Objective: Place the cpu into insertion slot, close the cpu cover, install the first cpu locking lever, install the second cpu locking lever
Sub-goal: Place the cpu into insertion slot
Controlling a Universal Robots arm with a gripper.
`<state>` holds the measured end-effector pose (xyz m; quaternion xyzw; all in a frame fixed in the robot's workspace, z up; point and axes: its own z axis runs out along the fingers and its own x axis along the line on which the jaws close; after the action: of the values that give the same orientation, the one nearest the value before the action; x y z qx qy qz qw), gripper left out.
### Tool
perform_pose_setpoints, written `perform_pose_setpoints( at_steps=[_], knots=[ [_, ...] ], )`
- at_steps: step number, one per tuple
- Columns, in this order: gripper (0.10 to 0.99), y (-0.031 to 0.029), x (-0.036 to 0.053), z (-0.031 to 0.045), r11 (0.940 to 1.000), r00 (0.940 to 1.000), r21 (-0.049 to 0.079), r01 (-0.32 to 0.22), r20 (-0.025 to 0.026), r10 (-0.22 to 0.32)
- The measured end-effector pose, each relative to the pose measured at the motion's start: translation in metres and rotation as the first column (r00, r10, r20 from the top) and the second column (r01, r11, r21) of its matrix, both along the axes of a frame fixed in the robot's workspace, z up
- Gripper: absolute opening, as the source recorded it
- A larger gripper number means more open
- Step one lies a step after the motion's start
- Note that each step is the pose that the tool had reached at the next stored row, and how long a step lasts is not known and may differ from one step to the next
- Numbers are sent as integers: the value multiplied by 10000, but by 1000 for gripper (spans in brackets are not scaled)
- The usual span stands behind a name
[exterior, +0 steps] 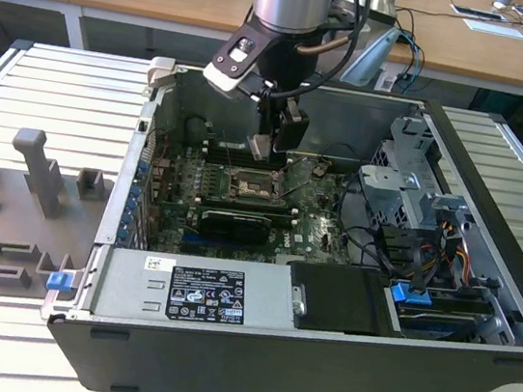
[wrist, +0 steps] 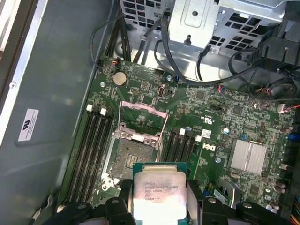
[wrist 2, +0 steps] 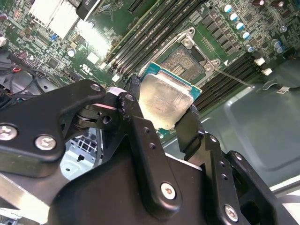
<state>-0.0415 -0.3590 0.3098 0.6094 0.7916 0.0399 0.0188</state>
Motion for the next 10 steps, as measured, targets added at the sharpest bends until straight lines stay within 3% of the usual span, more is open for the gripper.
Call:
perform_pose_setpoints(
  at_steps=[4, 7, 10],
  knots=[
    [541, 1, 0, -25, 9986, 9986, -7, 538, 0, -538],
    [541, 1, 0, -45, 9935, 9935, -7, 1134, 0, -1134],
    [541, 1, 0, -62, 9910, 9910, -7, 1339, 0, -1339]
  ],
)
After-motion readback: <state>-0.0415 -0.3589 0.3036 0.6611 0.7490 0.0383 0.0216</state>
